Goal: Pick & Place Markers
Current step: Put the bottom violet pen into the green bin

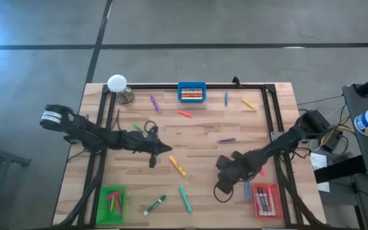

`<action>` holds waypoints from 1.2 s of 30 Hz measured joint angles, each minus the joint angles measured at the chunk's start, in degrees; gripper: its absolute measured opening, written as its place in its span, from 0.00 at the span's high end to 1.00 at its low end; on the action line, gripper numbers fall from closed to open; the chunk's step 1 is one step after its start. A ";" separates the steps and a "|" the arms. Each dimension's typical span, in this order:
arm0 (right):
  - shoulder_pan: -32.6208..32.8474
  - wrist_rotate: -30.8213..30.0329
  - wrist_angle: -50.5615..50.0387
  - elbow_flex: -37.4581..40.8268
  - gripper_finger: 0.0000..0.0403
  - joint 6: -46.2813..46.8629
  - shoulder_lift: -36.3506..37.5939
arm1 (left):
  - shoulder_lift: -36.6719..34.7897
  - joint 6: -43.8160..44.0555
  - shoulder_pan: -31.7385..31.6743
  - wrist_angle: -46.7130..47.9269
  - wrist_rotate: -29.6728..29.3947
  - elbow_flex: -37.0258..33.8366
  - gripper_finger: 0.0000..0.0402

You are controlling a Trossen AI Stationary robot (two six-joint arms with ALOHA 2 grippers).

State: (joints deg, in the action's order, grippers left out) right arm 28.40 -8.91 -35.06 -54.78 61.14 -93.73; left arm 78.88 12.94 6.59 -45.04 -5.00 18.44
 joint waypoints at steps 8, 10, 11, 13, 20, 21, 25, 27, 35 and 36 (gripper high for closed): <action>-8.09 -1.71 21.89 4.05 0.91 -24.91 1.16 | 11.45 -4.95 2.50 1.98 -0.32 10.56 0.85; -9.67 -1.65 28.63 5.86 0.91 -29.95 1.47 | 14.35 -5.62 3.10 -1.97 -0.47 11.78 0.81; -10.35 -1.62 32.44 6.74 0.91 -32.16 1.65 | 15.48 -6.01 3.32 -4.81 -0.41 11.81 0.79; -11.25 -1.61 40.72 8.83 0.91 -36.27 2.35 | 17.12 -6.72 3.39 -11.42 0.44 11.19 0.77; -11.82 -1.66 69.92 12.87 0.92 -50.05 2.11 | 20.17 -6.39 3.78 -27.99 4.22 8.55 0.77; -11.82 -1.95 72.37 13.10 0.92 -51.39 2.10 | 20.20 -6.39 3.89 -28.22 4.39 8.87 0.77; -11.84 -4.49 79.95 13.14 0.92 -55.83 1.82 | 20.58 -6.65 4.62 -28.01 4.68 10.03 0.77; -11.92 -4.59 82.13 13.14 0.92 -57.15 1.75 | 20.58 -6.93 4.93 -28.10 4.69 10.70 0.77; -11.97 -4.61 84.42 13.00 0.92 -58.60 1.75 | 20.64 -7.28 4.90 -28.41 4.40 13.92 0.77; -11.96 -4.61 84.60 12.94 0.92 -58.73 1.75 | 20.64 -7.56 4.90 -28.39 4.40 14.34 0.77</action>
State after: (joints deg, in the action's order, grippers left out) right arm 16.44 -13.52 49.54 -41.84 2.41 -91.98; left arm 99.53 5.38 11.49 -73.43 -0.60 32.78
